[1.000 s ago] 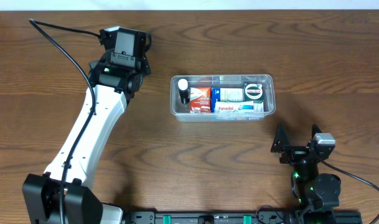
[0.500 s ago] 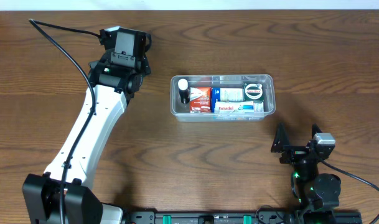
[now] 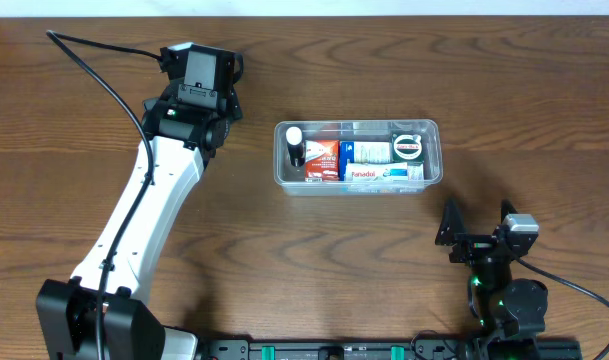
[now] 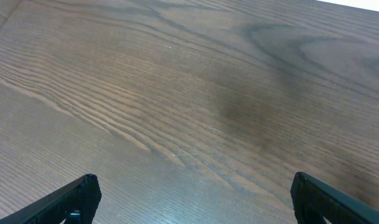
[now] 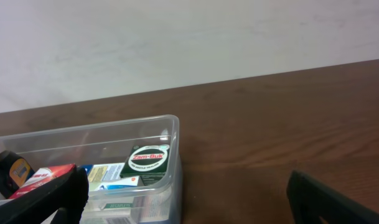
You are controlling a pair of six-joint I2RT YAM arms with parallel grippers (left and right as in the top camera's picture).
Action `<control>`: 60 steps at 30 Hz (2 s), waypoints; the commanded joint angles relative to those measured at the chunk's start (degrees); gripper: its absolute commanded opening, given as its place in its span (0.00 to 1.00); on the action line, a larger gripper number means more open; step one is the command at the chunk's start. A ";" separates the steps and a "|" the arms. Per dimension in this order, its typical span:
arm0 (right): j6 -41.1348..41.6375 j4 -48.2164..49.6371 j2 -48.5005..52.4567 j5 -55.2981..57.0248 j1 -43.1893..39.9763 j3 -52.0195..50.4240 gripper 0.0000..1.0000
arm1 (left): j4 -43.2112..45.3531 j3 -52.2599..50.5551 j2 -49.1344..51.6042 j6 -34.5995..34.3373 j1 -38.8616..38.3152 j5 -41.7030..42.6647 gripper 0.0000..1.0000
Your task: Pack container
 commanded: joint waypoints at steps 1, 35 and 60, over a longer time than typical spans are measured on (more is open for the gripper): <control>-1.01 -0.33 -0.31 -0.39 0.37 -0.11 0.99 | 0.00 0.92 -0.50 0.35 0.20 -0.92 0.98; -1.01 -0.33 -0.31 -0.39 0.37 -0.11 0.99 | 30.71 -67.01 -74.47 0.37 3.15 1.29 0.98; -1.01 -0.33 -0.31 -0.39 0.37 -0.11 0.99 | 30.73 -75.10 -82.99 12.17 9.90 16.63 0.98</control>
